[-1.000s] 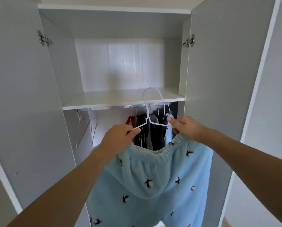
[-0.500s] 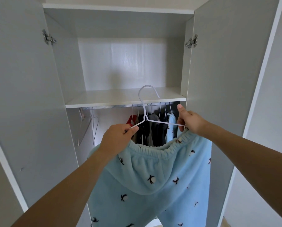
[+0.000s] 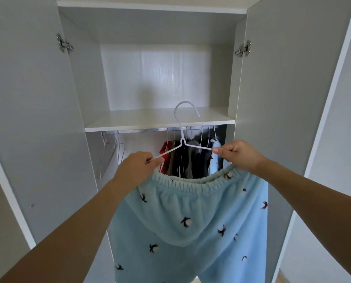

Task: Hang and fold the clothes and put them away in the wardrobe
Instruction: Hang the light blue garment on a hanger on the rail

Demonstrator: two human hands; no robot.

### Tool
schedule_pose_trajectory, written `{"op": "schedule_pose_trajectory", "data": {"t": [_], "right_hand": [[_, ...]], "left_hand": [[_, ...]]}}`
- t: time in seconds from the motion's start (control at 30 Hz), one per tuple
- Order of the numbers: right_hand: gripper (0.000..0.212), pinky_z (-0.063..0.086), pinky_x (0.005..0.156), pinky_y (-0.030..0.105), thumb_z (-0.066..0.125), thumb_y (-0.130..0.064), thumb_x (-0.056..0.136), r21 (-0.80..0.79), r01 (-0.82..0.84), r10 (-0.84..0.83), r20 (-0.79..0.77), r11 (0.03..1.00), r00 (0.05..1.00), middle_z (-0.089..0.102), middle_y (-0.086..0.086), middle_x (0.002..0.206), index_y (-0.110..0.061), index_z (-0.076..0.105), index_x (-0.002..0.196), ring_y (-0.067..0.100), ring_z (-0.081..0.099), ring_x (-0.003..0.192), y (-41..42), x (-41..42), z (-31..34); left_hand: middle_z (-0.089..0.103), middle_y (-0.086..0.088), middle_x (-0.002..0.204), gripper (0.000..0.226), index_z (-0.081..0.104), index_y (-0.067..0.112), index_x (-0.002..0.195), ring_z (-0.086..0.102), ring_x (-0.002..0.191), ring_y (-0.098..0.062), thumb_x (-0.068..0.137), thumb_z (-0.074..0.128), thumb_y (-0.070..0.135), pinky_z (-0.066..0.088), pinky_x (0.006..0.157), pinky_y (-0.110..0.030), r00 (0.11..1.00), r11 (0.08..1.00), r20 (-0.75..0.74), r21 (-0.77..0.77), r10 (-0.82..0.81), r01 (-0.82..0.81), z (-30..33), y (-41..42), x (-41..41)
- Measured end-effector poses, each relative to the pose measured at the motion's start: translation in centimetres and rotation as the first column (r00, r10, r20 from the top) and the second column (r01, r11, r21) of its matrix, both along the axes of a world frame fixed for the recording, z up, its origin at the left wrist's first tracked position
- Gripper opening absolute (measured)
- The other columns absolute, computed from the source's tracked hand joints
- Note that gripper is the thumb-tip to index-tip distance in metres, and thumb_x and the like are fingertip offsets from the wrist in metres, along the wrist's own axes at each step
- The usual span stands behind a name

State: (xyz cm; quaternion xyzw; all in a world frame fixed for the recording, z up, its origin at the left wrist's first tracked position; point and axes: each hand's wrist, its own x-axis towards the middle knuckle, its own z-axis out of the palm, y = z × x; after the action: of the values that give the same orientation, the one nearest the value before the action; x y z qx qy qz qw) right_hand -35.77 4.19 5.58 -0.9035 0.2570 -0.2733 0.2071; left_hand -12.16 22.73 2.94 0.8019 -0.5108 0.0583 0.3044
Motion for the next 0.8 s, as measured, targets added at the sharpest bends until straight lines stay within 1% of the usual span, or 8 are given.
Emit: {"op": "schedule_pose_trajectory", "data": {"t": [0.07, 0.13, 0.2, 0.3, 0.4, 0.53, 0.63, 0.8], "right_hand": [[0.061, 0.025, 0.053, 0.027, 0.051, -0.063, 0.081, -0.032, 0.017, -0.016, 0.026, 0.999, 1.0, 0.021, -0.007, 0.042, -0.019, 0.021, 0.051, 0.011, 0.021, 0.044, 0.0, 0.0, -0.1], [0.059, 0.024, 0.052, 0.028, 0.053, -0.053, 0.087, -0.061, 0.037, -0.035, 0.038, 0.997, 0.999, 0.024, -0.006, 0.04, -0.018, 0.023, 0.051, 0.012, 0.024, 0.042, 0.0, 0.4, -0.1], [0.059, 0.026, 0.053, 0.029, 0.055, -0.05, 0.089, -0.07, 0.045, -0.041, 0.045, 0.997, 0.998, 0.026, -0.006, 0.039, -0.017, 0.026, 0.05, 0.012, 0.025, 0.043, -0.1, 0.9, -0.1], [0.061, 0.032, 0.058, 0.028, 0.054, -0.057, 0.086, -0.004, 0.0, 0.0, 0.012, 1.0, 1.0, 0.034, -0.003, 0.049, -0.012, 0.033, 0.05, 0.013, 0.033, 0.05, -0.5, 1.6, -0.6], [0.067, 0.038, 0.062, 0.029, 0.045, -0.069, 0.083, 0.158, 0.008, -0.001, -0.047, 0.987, 0.999, 0.042, 0.006, 0.056, -0.011, 0.047, 0.051, 0.018, 0.042, 0.055, -0.5, 2.1, -1.0], [0.076, 0.037, 0.061, 0.028, 0.027, -0.071, 0.089, 0.294, 0.084, -0.086, -0.005, 0.952, 0.996, 0.041, 0.0, 0.044, -0.014, 0.046, 0.041, 0.018, 0.041, 0.05, -0.3, 2.5, -1.4], [0.079, 0.034, 0.061, 0.028, 0.019, -0.069, 0.092, 0.343, 0.102, -0.115, 0.016, 0.934, 0.993, 0.04, 0.0, 0.044, -0.017, 0.041, 0.037, 0.016, 0.039, 0.048, 0.0, 2.8, -1.9], [0.075, 0.037, 0.062, 0.025, 0.015, -0.061, 0.096, 0.372, 0.089, -0.098, 0.006, 0.924, 0.995, 0.051, 0.002, 0.049, -0.011, 0.05, 0.053, 0.013, 0.046, 0.05, -0.4, 2.3, -1.5]], "left_hand": [[0.049, 0.003, 0.062, 0.045, 0.046, 0.019, 0.066, 0.048, 0.058, -0.013, 0.094, 0.045, 0.055, 0.036, 0.057, -0.025, 0.996, 0.993, 0.034, 0.078, 0.083, -0.085, 0.3, 0.5, 0.9], [0.055, 0.003, 0.073, 0.034, 0.051, 0.02, 0.075, 0.054, 0.071, -0.016, 0.097, 0.042, 0.045, 0.043, 0.071, -0.029, 0.959, 0.968, 0.235, 0.152, 0.16, -0.199, 0.6, 0.6, 1.1], [0.056, 0.002, 0.079, 0.023, 0.053, 0.021, 0.083, 0.055, 0.076, -0.016, 0.096, 0.044, 0.038, 0.047, 0.081, -0.034, 0.94, 0.976, 0.32, 0.138, 0.116, -0.168, 1.3, 0.1, 0.3], [0.051, 0.002, 0.069, 0.033, 0.05, 0.016, 0.077, 0.048, 0.06, -0.013, 0.097, 0.044, 0.041, 0.044, 0.064, -0.028, 0.993, 0.99, 0.019, 0.091, -0.113, 0.111, 2.3, -1.1, -1.5], [0.044, -0.002, 0.066, 0.05, 0.051, 0.006, 0.076, 0.04, 0.057, -0.015, 0.097, 0.041, 0.049, 0.037, 0.059, -0.029, 0.968, 0.981, -0.165, -0.003, -0.19, 0.192, 2.7, -2.0, -2.3], [0.034, 0.003, 0.056, 0.047, 0.038, 0.016, 0.063, 0.034, 0.051, -0.013, 0.098, 0.043, 0.046, 0.033, 0.055, -0.026, 0.97, 0.977, -0.118, -0.008, -0.212, 0.212, 2.1, -2.6, -2.9], [0.034, 0.002, 0.055, 0.047, 0.038, 0.014, 0.063, 0.033, 0.05, -0.013, 0.098, 0.043, 0.046, 0.032, 0.055, -0.026, 0.97, 0.972, -0.07, -0.003, -0.234, 0.234, 2.1, -3.3, -3.9], [0.032, 0.003, 0.053, 0.049, 0.036, 0.015, 0.061, 0.031, 0.048, -0.012, 0.097, 0.044, 0.048, 0.031, 0.053, -0.025, 0.977, 0.976, -0.009, -0.037, -0.214, 0.213, 2.0, -3.7, -3.9]]}}
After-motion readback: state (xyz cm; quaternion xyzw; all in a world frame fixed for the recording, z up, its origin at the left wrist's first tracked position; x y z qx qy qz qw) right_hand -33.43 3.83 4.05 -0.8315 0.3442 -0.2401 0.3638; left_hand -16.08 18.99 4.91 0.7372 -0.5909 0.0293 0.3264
